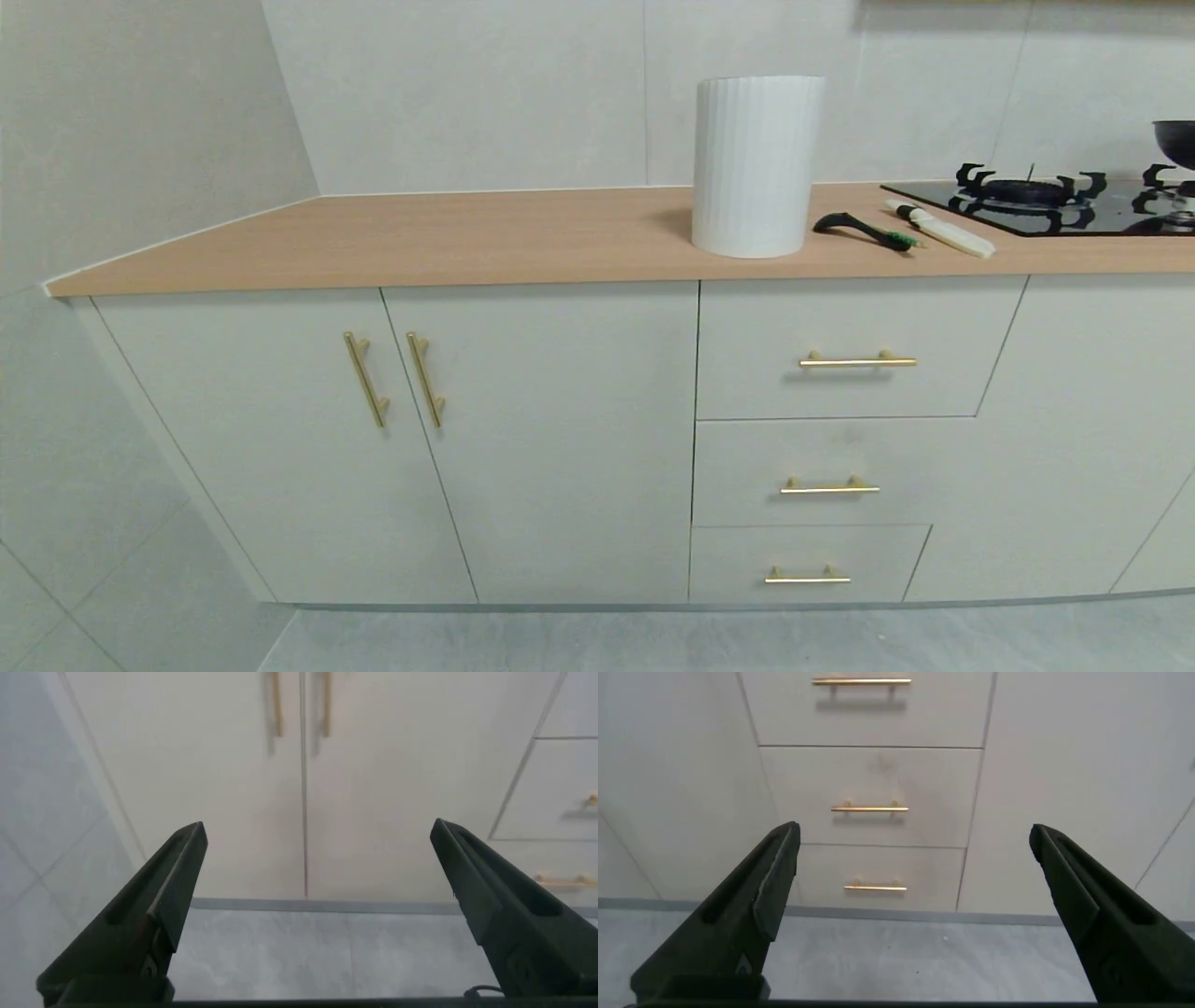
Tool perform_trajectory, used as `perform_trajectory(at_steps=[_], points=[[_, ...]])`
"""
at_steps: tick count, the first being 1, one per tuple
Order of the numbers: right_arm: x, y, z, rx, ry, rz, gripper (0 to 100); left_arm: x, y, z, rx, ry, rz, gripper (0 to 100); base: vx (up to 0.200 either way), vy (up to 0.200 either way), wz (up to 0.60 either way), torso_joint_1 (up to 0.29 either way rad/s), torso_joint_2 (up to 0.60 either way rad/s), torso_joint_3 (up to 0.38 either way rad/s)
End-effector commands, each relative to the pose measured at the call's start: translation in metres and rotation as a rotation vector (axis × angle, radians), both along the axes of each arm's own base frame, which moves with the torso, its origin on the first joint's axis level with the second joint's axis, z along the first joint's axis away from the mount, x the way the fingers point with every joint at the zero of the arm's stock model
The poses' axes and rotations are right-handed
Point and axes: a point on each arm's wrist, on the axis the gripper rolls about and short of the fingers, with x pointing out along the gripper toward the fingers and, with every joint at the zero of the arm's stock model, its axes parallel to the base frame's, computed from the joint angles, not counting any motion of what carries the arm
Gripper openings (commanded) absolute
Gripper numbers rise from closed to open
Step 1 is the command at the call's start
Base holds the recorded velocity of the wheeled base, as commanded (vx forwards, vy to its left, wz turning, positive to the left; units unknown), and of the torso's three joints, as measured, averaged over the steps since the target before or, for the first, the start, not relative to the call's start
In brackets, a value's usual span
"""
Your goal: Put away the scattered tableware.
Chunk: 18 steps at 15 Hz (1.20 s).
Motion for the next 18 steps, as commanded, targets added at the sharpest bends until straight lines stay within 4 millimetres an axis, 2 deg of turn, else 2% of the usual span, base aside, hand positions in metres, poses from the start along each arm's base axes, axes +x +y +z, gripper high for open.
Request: perform_trajectory(at_steps=[1, 3, 8, 18], points=[[0.0001, 0.0, 0.0001, 0.0, 0.001, 0.003, 100, 0.0, 0.0, 0.0, 0.0, 0.001, 0.001, 100, 0.0, 0.0, 0.0, 0.0, 0.0, 0.0], [0.0001, 0.0, 0.0001, 0.0, 0.001, 0.0, 100, 0.0, 0.0, 0.0, 0.001, 0.001, 0.001, 100, 0.0, 0.0, 0.0, 0.0, 0.0, 0.0], [0.0001, 0.0, 0.0002, -0.003, 0.0, -0.002, 100, 0.0, 0.0, 0.0, 0.0, 0.001, 0.001, 100, 0.2, 0.0, 0.0, 0.002, 0.0, 0.003], [0.0001, 0.0, 0.0002, -0.003, 0.0, 0.001, 100, 0.0, 0.0, 0.0, 0.0, 0.001, -0.001, 100, 0.0, 0.0, 0.0, 0.0, 0.0, 0.0]])
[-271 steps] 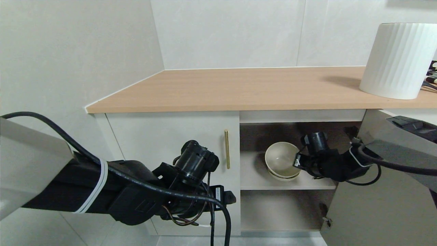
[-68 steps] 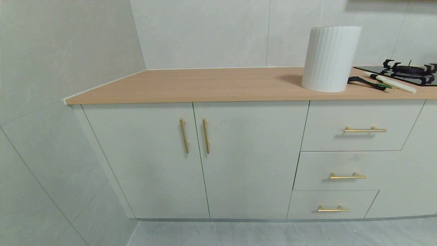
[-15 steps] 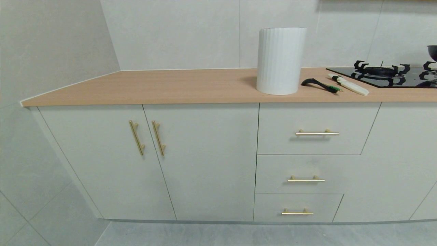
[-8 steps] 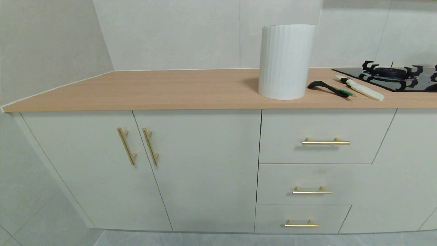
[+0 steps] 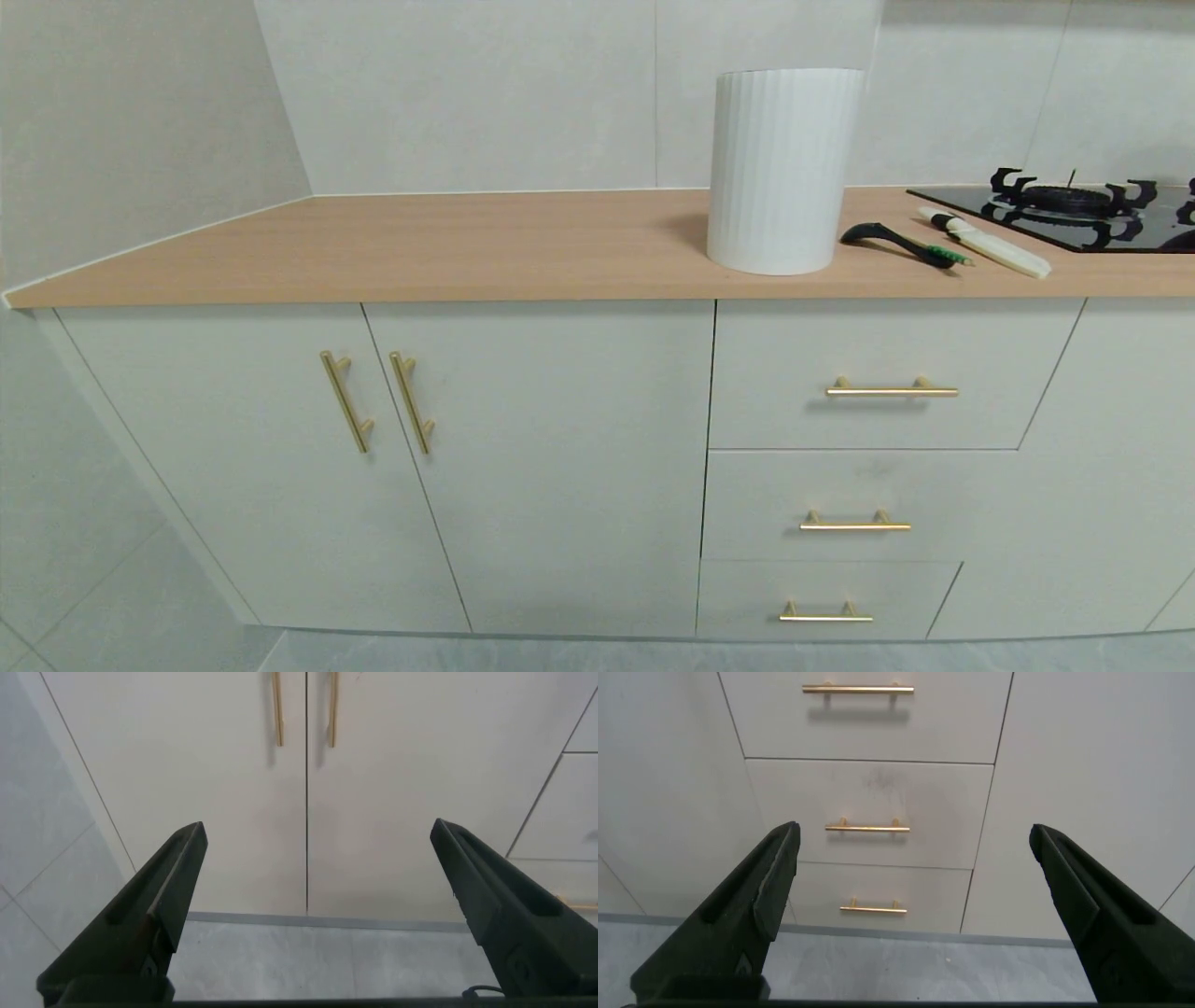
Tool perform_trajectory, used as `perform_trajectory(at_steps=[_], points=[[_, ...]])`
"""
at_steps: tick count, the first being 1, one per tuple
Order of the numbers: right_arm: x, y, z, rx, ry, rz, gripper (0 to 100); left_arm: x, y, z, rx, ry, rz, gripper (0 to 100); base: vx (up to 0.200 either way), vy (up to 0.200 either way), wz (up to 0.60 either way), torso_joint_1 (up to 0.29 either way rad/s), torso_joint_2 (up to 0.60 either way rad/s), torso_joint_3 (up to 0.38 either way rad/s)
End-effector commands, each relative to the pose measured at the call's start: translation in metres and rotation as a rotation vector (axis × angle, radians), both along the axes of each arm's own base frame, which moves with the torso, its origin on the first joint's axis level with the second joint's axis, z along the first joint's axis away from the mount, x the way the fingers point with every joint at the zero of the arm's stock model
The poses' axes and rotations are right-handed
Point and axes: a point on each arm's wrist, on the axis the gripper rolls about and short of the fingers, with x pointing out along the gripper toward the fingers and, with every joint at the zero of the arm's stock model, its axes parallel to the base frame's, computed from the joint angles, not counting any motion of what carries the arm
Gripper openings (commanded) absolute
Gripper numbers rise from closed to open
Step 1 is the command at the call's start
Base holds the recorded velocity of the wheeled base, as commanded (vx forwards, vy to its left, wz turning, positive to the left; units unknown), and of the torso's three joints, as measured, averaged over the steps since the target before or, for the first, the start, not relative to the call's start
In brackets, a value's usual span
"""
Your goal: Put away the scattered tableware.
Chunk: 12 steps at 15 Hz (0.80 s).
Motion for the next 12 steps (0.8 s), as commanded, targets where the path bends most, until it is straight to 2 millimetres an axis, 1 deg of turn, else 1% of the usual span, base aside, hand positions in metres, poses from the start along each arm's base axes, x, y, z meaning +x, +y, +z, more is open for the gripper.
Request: perform_trajectory(at_steps=[1, 2, 3, 4, 5, 6, 7, 8, 9, 10, 12], points=[[0.0, 0.0, 0.0, -0.002, 0.0, 0.002, 100, 0.0, 0.0, 0.0, 0.0, 0.0, 0.001, 100, 0.0, 0.0, 0.0, 0.0, 0.0, 0.0], [0.0, 0.0, 0.002, -0.008, -0.006, -0.001, 100, 0.0, 0.0, 0.0, 0.0, 0.0, 0.0, 100, 0.0, 0.0, 0.0, 0.0, 0.0, 0.0], [-0.002, 0.0, 0.008, -0.005, -0.031, -0.001, 100, 0.0, 0.0, 0.0, 0.0, 0.0, 0.0, 100, 0.0, 0.0, 0.0, 0.0, 0.0, 0.0], [-0.012, 0.0, 0.043, 0.008, -0.118, 0.012, 100, 0.0, 0.0, 0.0, 0.0, 0.0, 0.001, 100, 0.0, 0.0, 0.0, 0.0, 0.0, 0.0], [-0.008, -0.001, 0.07, 0.033, -0.053, 0.037, 100, 0.0, 0.0, 0.0, -0.001, 0.0, 0.001, 100, 0.0, 0.0, 0.0, 0.0, 0.0, 0.0], [0.002, -0.001, 0.077, 0.029, 0.033, 0.06, 100, 0.0, 0.0, 0.0, 0.0, 0.0, 0.001, 100, 0.0, 0.0, 0.0, 0.0, 0.0, 0.0], [0.015, 0.0, 0.081, 0.023, 0.122, 0.103, 100, 0.0, 0.0, 0.0, 0.0, 0.0, 0.001, 100, 0.0, 0.0, 0.0, 0.0, 0.0, 0.0], [0.041, 0.004, 0.082, 0.02, 0.283, 0.174, 100, 0.0, 0.0, 0.0, 0.0, 0.0, 0.001, 100, 0.0, 0.0, 0.0, 0.0, 0.0, 0.0], [0.049, 0.005, 0.082, 0.02, 0.326, 0.185, 100, 0.0, 0.0, 0.0, 0.0, 0.0, 0.001, 100, 0.0, 0.0, 0.0, 0.0, 0.0, 0.0], [0.079, 0.009, 0.082, 0.014, 0.456, 0.204, 100, 0.0, 0.0, 0.0, 0.0, 0.0, 0.001, 100, 0.0, 0.0, 0.0, 0.0, 0.0, 0.0], [0.12, 0.014, 0.082, 0.012, 0.561, 0.201, 100, 0.0, 0.0, 0.0, 0.0, 0.0, 0.0, 100, 0.0, 0.0, 0.0, 0.0, 0.0, 0.0]])
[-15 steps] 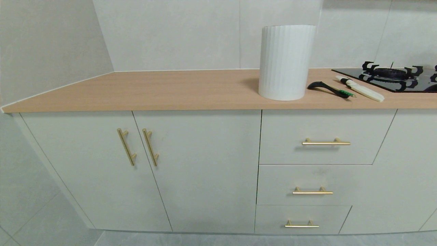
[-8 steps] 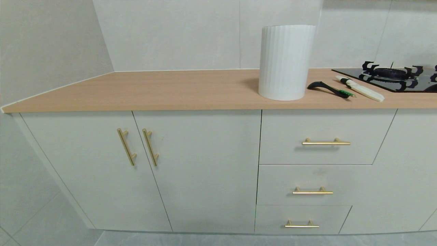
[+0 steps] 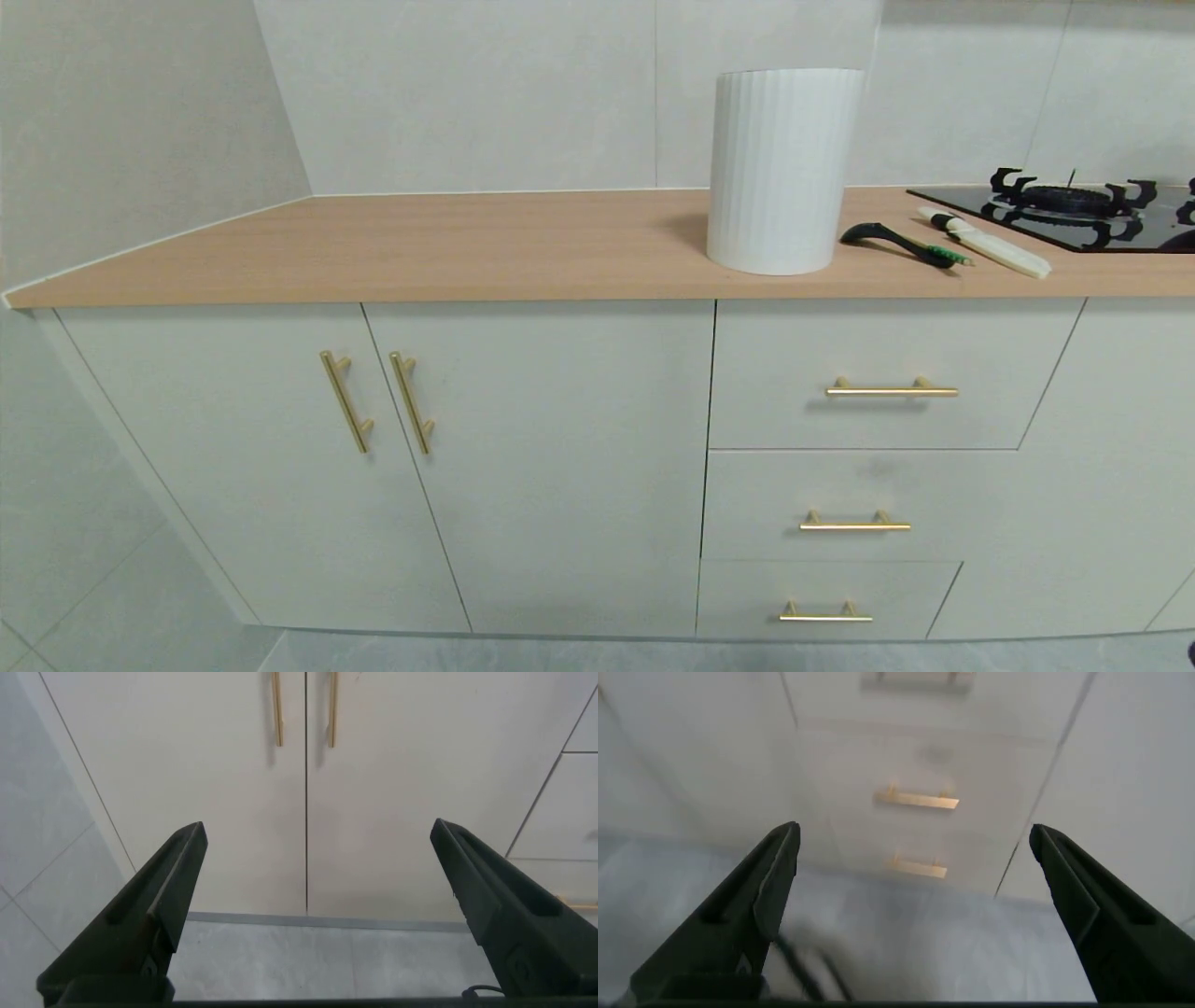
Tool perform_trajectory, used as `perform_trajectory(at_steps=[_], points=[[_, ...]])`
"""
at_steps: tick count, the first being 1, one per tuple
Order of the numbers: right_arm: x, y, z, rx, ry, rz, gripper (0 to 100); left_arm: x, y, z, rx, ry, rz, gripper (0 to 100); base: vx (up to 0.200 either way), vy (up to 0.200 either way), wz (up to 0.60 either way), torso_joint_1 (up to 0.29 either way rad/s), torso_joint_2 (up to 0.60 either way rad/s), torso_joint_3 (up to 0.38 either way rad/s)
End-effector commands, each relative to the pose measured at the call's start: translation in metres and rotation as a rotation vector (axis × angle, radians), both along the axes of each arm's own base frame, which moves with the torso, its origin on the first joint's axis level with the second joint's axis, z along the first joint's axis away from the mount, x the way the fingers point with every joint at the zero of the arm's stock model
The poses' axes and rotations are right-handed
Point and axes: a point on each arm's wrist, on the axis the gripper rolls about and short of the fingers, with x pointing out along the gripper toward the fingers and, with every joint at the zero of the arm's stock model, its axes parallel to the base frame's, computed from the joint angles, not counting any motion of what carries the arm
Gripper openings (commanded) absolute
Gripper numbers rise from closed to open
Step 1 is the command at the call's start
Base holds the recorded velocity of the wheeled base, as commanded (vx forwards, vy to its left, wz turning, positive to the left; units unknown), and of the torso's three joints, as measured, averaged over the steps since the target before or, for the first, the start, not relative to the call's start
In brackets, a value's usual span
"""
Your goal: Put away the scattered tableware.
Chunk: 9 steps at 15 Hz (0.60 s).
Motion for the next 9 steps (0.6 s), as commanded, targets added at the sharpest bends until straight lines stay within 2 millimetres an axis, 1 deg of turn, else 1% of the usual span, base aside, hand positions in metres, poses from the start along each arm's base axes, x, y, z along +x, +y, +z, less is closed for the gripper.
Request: perform_trajectory(at_steps=[1, 2, 3, 5, 6, 7, 8, 9], points=[[0.08, 0.011, -0.003, -0.021, 0.288, 0.053, 100, 0.0, 0.0, 0.0, 0.0, 0.0, 0.0, 100, 0.0, 0.0, 0.0, 0.0, 0.0, 0.0], [0.112, 0.015, -0.013, -0.032, 0.363, 0.051, 100, 0.0, 0.0, 0.0, 0.0, 0.0, 0.0, 100, 0.0, 0.0, 0.0, 0.0, 0.0, 0.0], [0.134, 0.018, -0.02, -0.035, 0.389, 0.052, 100, 0.0, 0.0, 0.0, 0.0, 0.0, 0.001, 100, 0.0, 0.0, 0.0, 0.0, 0.0, 0.0], [0.171, 0.022, -0.039, -0.055, 0.431, 0.024, 100, 0.0, 0.0, 0.0, 0.0, 0.0, 0.001, 100, 0.0, 0.0, 0.0, 0.0, 0.0, 0.0], [0.188, 0.023, -0.053, -0.076, 0.463, -0.006, 100, 0.0, 0.0, 0.0, -0.001, 0.0, 0.001, 100, 0.0, 0.0, 0.0, 0.0, 0.0, 0.0], [0.199, 0.024, -0.061, -0.086, 0.471, -0.02, 100, 0.0, 0.0, 0.0, -0.001, 0.0, 0.001, 100, 0.0, 0.0, 0.0, 0.0, 0.0, 0.0], [0.216, 0.026, -0.078, -0.097, 0.498, -0.036, 100, 0.0, 0.0, 0.0, 0.0, 0.0, 0.001, 100, 0.0, 0.0, 0.0, 0.0, 0.0, 0.0], [0.234, 0.028, -0.099, -0.105, 0.514, -0.044, 100, 0.0, 0.0, 0.0, 0.0, 0.0, 0.001, 100, 0.0, 0.0, 0.0, 0.0, 0.0, 0.0]])
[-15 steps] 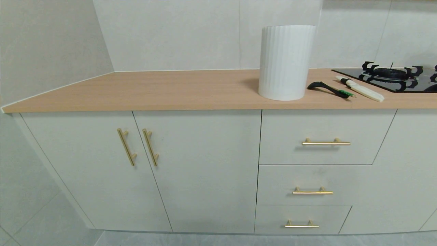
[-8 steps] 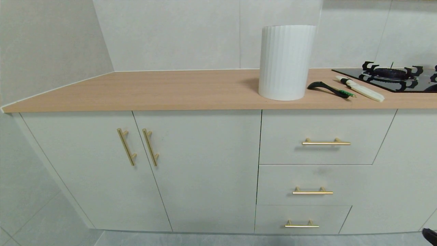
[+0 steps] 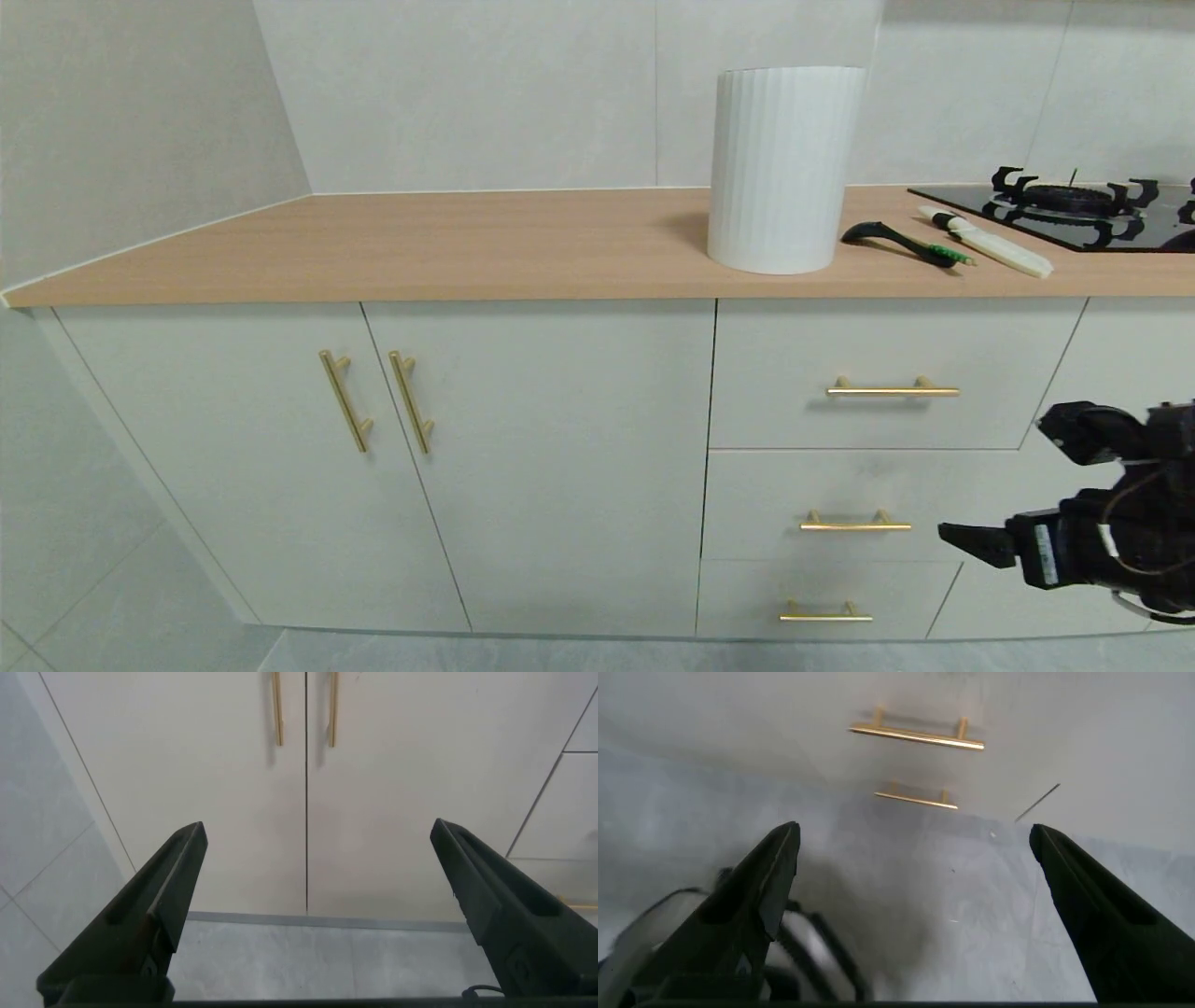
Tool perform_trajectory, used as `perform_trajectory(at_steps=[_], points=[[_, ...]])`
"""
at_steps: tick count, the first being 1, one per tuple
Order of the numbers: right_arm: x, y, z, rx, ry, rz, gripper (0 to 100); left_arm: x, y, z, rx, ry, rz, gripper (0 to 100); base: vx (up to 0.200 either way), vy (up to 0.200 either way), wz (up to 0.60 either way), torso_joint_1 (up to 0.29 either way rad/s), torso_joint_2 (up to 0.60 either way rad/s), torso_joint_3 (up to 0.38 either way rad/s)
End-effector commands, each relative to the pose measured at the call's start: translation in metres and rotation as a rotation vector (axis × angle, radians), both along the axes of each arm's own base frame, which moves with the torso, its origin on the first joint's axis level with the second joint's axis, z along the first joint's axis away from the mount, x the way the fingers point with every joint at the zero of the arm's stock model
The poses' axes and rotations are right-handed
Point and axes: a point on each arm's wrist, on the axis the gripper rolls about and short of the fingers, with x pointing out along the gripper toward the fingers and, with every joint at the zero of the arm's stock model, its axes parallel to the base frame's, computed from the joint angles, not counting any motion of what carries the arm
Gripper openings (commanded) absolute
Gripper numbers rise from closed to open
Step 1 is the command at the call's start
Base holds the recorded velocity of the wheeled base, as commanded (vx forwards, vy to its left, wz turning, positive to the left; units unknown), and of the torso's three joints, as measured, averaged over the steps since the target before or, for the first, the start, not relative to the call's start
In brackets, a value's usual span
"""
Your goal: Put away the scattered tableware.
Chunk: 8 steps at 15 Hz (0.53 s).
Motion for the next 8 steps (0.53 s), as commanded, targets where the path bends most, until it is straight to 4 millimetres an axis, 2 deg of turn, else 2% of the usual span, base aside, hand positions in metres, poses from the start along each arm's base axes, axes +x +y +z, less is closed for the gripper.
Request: perform_trajectory(at_steps=[1, 2, 4, 8], points=[[0.058, 0.007, -0.066, -0.045, 0.13, -0.029, 100, 0.0, 0.0, 0.0, 0.0, 0.0, 0.001, 100, 0.0, 0.0, 0.0, 0.0, 0.0, 0.0], [0.078, 0.009, -0.089, -0.056, 0.106, -0.048, 100, 0.0, 0.0, 0.0, 0.0, 0.0, 0.0, 100, 0.0, 0.0, 0.0, 0.0, 0.0, 0.0], [0.099, 0.011, -0.115, -0.069, 0.078, -0.063, 100, 0.0, 0.0, 0.0, -0.001, 0.0, 0.001, 100, 0.0, 0.0, 0.0, 0.0, 0.0, 0.0], [0.113, 0.014, -0.139, -0.066, 0.039, -0.068, 100, 0.0, 0.0, 0.0, 0.0, 0.0, 0.0, 100, 0.0, 0.0, 0.0, 0.0, 0.0, 0.0]])
